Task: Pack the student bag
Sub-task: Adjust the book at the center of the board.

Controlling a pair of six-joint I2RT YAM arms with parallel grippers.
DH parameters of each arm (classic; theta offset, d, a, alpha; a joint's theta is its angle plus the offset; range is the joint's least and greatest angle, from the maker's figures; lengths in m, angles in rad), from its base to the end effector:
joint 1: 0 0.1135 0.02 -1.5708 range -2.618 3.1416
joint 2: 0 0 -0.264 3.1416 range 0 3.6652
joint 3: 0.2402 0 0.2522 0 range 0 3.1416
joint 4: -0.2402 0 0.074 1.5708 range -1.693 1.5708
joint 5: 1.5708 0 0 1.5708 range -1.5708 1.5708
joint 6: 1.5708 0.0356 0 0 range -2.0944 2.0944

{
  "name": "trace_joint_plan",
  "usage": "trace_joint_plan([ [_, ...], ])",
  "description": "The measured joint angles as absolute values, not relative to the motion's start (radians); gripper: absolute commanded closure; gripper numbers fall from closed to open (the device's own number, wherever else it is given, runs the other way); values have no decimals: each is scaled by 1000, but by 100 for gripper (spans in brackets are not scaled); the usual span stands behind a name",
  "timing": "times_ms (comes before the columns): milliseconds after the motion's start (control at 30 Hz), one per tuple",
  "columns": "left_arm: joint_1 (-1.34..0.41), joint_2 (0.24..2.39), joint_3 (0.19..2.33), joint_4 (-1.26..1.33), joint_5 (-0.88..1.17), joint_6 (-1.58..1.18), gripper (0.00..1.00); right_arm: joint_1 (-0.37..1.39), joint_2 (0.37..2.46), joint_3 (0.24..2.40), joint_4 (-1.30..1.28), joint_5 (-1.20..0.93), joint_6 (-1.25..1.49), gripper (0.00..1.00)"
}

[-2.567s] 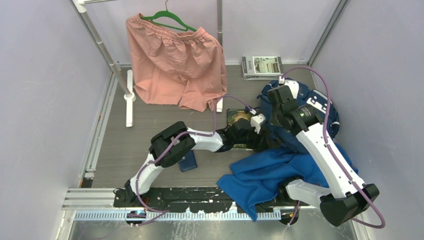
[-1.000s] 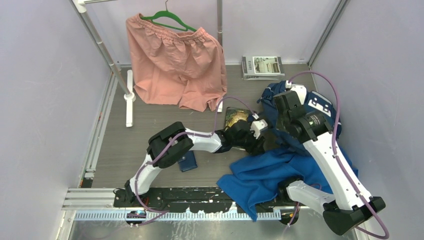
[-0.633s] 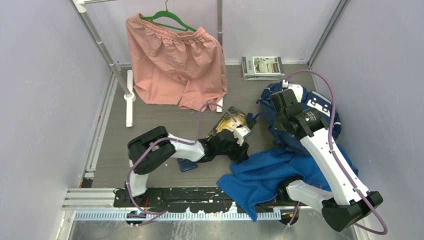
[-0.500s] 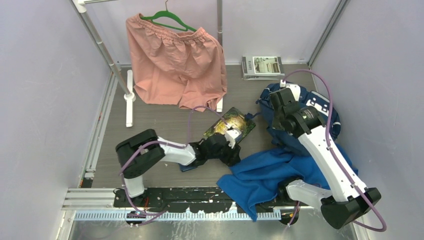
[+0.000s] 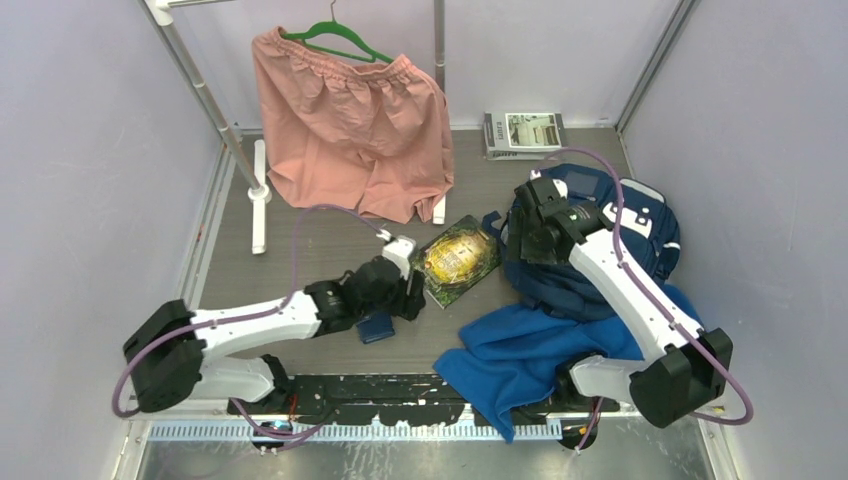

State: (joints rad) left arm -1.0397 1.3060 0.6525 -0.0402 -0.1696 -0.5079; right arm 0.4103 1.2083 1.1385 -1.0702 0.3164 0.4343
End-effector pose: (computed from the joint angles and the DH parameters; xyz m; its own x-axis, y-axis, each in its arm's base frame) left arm 0.1398 -0.2261 0.1973 -0.6643 0.1845 -0.7243 0.5277 0.8021 -0.2796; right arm 0.2061 0.0776 0.3051 -0.8652 0.0597 -0.4978 0.1148 0.9901 -0.0808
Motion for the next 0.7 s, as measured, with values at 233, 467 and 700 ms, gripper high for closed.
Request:
trace_joint_plan([
  [233, -899, 1144, 692, -155, -242, -665, 23, 411, 1383, 1298, -907, 157, 464, 18],
  [467, -853, 1158, 721, -284, -243, -806, 21, 416, 1641, 1467, -773, 9, 485, 17],
  [700, -853, 1164, 721, -351, -211, -884, 21, 412, 1889, 1526, -727, -51, 500, 16],
])
